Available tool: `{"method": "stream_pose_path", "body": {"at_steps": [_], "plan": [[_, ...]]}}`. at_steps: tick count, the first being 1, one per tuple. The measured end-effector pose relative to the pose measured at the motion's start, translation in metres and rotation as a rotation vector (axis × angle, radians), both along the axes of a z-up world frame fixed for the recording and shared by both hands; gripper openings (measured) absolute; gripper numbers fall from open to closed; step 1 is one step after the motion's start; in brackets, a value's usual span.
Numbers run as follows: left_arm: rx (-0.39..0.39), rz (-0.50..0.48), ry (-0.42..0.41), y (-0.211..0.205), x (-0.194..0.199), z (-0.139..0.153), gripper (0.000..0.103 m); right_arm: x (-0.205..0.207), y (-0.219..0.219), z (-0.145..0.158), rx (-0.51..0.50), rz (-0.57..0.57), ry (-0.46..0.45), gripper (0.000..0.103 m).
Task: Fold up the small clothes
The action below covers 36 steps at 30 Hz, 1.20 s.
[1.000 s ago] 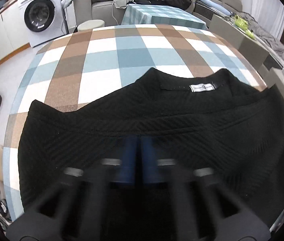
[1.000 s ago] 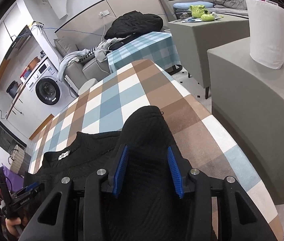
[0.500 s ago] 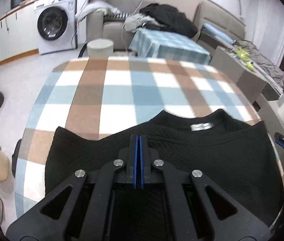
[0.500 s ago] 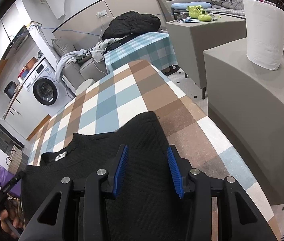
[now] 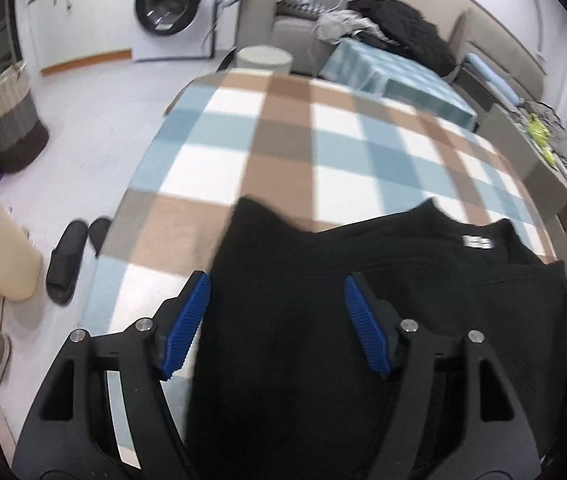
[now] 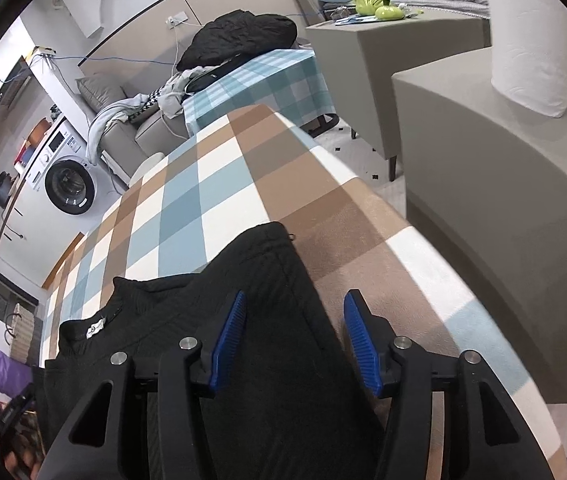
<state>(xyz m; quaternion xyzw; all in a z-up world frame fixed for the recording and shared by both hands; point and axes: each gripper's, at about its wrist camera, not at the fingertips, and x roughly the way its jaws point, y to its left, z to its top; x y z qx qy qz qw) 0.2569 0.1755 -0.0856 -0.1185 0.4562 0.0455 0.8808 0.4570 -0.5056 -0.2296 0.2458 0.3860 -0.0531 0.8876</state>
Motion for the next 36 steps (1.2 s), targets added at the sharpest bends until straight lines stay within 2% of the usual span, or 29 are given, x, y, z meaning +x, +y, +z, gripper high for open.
{"method": "stream_pose_path", "body": {"at_steps": [4, 6, 7, 9, 13, 15, 22, 25, 27, 36], "plan": [[-0.036, 0.002, 0.026, 0.012, 0.007, -0.014, 0.065, 0.000, 0.004, 0.001, -0.009, 0.013, 0.002, 0.052], [-0.066, 0.011, 0.013, 0.016, 0.009, -0.019, 0.028, -0.002, 0.003, 0.001, -0.012, 0.012, 0.001, 0.053], [-0.068, 0.029, 0.006, 0.018, 0.009, -0.019, 0.025, -0.003, 0.002, 0.001, -0.015, 0.008, 0.001, 0.053], [-0.114, 0.038, -0.073, 0.022, 0.000, -0.010, 0.012, -0.004, 0.000, 0.002, -0.017, -0.001, 0.001, 0.053], [-0.136, 0.027, -0.185, 0.024, -0.023, 0.016, 0.010, -0.005, -0.002, 0.003, -0.016, -0.011, -0.004, 0.053], [-0.150, 0.023, -0.211, 0.026, -0.031, 0.025, 0.010, -0.002, -0.001, 0.002, -0.012, -0.007, -0.001, 0.053], [-0.158, 0.033, -0.171, 0.026, -0.027, 0.021, 0.010, 0.009, 0.008, -0.006, -0.046, 0.013, 0.003, 0.053], [-0.153, 0.040, -0.160, 0.026, -0.024, 0.017, 0.011, 0.008, 0.012, -0.002, -0.074, 0.042, -0.023, 0.019], [-0.157, 0.042, -0.161, 0.026, -0.025, 0.017, 0.011, 0.002, 0.011, 0.005, -0.075, 0.032, -0.073, 0.011], [-0.147, 0.036, -0.192, 0.022, -0.039, 0.022, 0.011, -0.053, 0.005, 0.052, -0.039, 0.043, -0.433, 0.005]]}}
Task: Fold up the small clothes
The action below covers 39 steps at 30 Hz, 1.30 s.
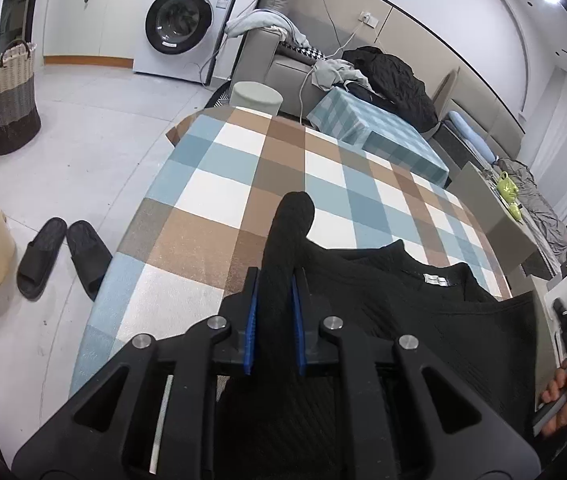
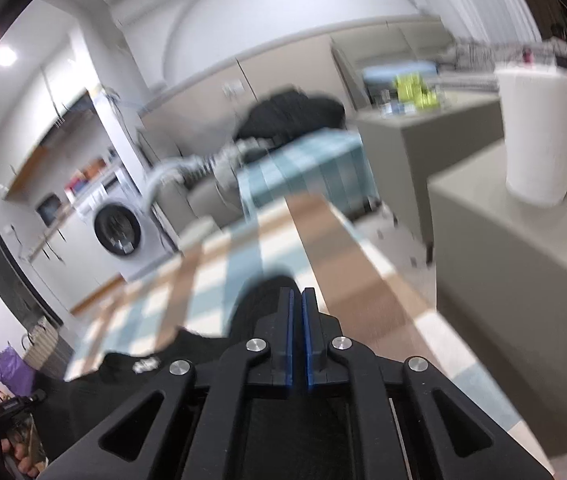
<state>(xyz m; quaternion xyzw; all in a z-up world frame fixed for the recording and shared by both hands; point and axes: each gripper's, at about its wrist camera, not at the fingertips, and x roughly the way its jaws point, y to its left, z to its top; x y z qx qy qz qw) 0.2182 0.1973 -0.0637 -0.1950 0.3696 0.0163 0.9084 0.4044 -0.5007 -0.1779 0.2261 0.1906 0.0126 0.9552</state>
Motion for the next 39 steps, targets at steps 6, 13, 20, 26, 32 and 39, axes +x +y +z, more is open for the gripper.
{"method": "stream_pose_path", "body": {"at_steps": [6, 13, 20, 26, 32, 39], "plan": [[0.015, 0.002, 0.046, 0.000, -0.005, -0.011, 0.011, 0.021, 0.005, -0.010, -0.050, 0.043, 0.178, 0.009], [0.067, -0.011, 0.093, -0.003, 0.015, -0.019, 0.025, 0.027, 0.008, -0.033, 0.017, 0.050, 0.269, 0.039], [0.073, -0.004, 0.100, -0.006, 0.043, -0.022, 0.028, 0.029, 0.007, -0.040, 0.004, 0.011, 0.309, 0.043], [0.026, -0.001, -0.016, -0.004, 0.024, -0.003, 0.006, 0.040, -0.004, -0.042, 0.013, -0.038, 0.337, 0.049], [-0.016, 0.001, -0.089, 0.001, -0.005, 0.020, 0.005, 0.065, -0.001, -0.052, -0.001, -0.046, 0.393, 0.050], [-0.027, 0.004, -0.089, 0.004, -0.016, 0.025, 0.005, 0.055, 0.009, -0.041, -0.076, -0.032, 0.315, 0.006]]}}
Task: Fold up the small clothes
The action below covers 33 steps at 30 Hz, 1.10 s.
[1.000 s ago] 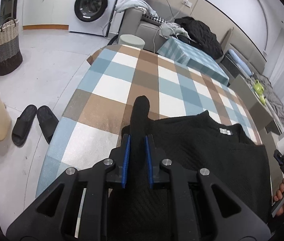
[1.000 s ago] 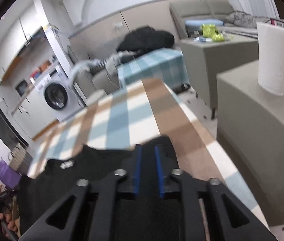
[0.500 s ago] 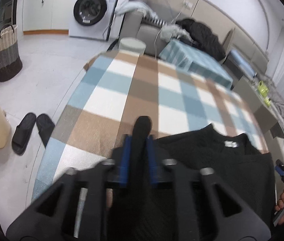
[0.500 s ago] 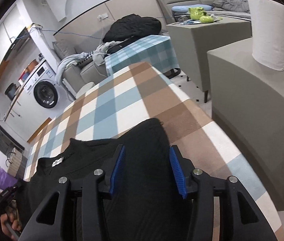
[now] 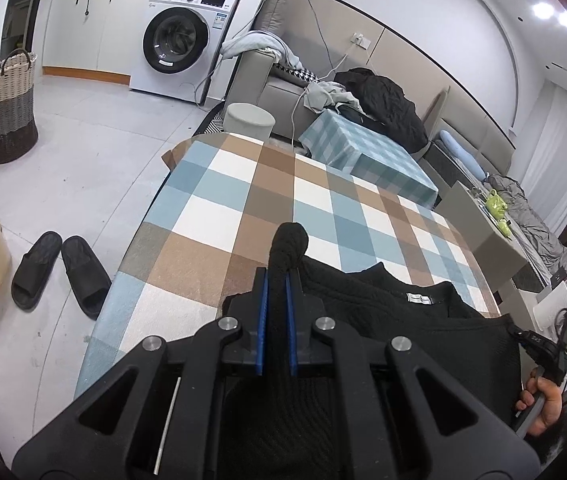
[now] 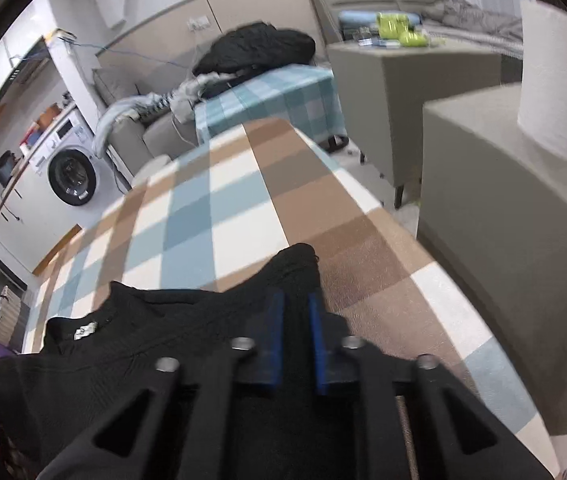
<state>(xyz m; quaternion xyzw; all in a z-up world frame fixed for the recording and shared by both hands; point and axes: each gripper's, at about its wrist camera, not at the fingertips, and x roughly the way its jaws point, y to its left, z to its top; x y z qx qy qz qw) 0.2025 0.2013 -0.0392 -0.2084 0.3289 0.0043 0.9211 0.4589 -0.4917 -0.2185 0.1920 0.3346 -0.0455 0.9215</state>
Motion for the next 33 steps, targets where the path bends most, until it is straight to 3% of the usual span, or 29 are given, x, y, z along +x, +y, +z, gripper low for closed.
{"method": "stream_pose_path", "body": {"at_steps": [7, 12, 15, 17, 19, 21, 23, 33], "plan": [[0.000, -0.009, -0.038, -0.002, -0.011, 0.013, 0.005, -0.045, 0.002, 0.051, 0.019, 0.059, -0.266, 0.005], [0.012, 0.034, -0.067, 0.008, -0.006, 0.027, 0.005, -0.037, 0.007, 0.078, 0.024, 0.020, -0.332, 0.005], [0.023, 0.079, -0.056, 0.021, 0.006, 0.027, 0.005, -0.013, 0.014, 0.078, 0.035, 0.000, -0.289, 0.005], [0.022, 0.116, 0.016, 0.028, 0.013, 0.020, 0.009, 0.006, 0.019, 0.068, 0.042, -0.018, -0.183, 0.021], [0.036, 0.126, 0.068, 0.030, 0.014, 0.014, 0.022, 0.009, 0.021, 0.059, 0.059, -0.021, -0.146, 0.034], [0.042, 0.121, 0.067, 0.030, 0.007, 0.010, 0.038, 0.004, 0.023, 0.053, 0.059, -0.006, -0.141, 0.036], [0.046, 0.109, 0.077, 0.027, 0.000, 0.005, 0.045, -0.002, 0.023, 0.049, 0.062, 0.002, -0.129, 0.040], [0.111, 0.009, 0.123, -0.014, -0.059, -0.009, 0.052, -0.054, 0.012, 0.028, 0.104, 0.069, -0.029, 0.050]]}}
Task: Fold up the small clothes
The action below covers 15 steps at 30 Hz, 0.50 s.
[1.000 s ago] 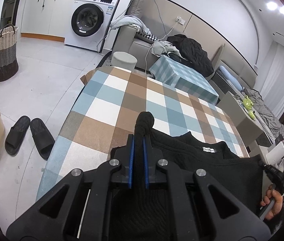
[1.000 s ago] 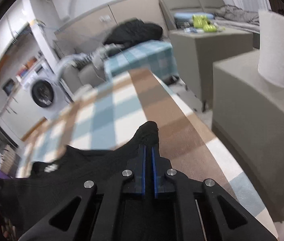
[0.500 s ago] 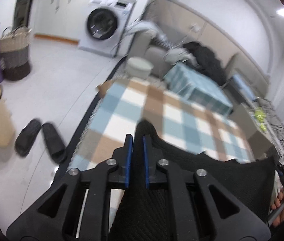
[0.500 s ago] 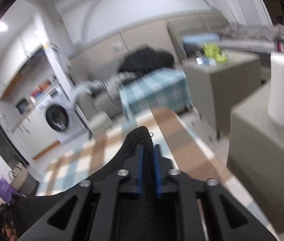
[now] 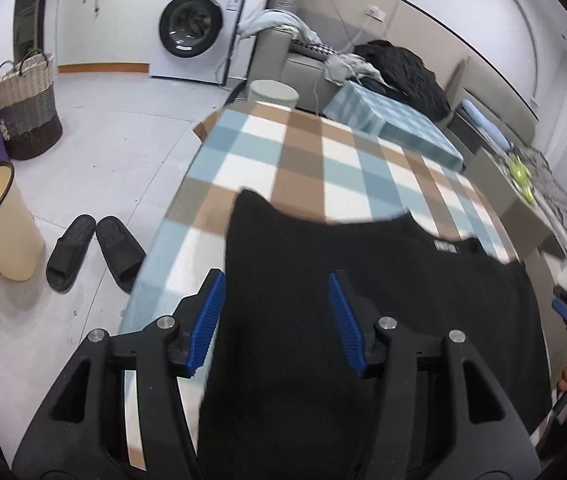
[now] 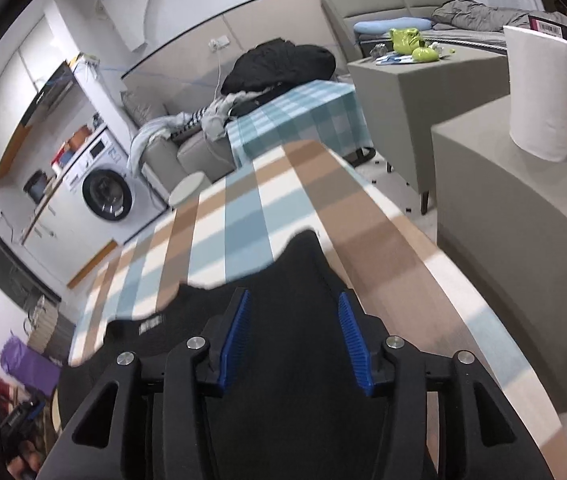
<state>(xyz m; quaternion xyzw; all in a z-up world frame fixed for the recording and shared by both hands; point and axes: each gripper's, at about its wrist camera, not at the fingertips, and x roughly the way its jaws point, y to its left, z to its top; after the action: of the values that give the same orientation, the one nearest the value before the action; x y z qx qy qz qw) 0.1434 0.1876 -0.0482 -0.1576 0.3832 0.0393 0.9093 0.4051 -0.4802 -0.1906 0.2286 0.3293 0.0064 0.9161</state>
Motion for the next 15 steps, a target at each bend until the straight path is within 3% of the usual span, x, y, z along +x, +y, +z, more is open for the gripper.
{"method": "stream_pose_path", "body": {"at_steps": [5, 7, 11, 15], "plan": [[0.036, -0.058, -0.017, -0.031, -0.036, 0.003, 0.065, -0.034, 0.009, -0.007, 0.013, 0.104, 0.028, 0.059], [0.063, -0.069, -0.022, -0.042, -0.049, 0.006, 0.079, -0.049, 0.016, -0.008, -0.006, 0.159, 0.033, 0.067], [0.094, -0.091, -0.044, -0.059, -0.079, 0.013, 0.084, -0.081, 0.032, -0.011, -0.071, 0.242, 0.023, 0.078], [0.071, -0.118, -0.056, -0.076, -0.101, 0.009, 0.090, -0.106, 0.049, -0.021, -0.102, 0.348, 0.046, 0.085]]}}
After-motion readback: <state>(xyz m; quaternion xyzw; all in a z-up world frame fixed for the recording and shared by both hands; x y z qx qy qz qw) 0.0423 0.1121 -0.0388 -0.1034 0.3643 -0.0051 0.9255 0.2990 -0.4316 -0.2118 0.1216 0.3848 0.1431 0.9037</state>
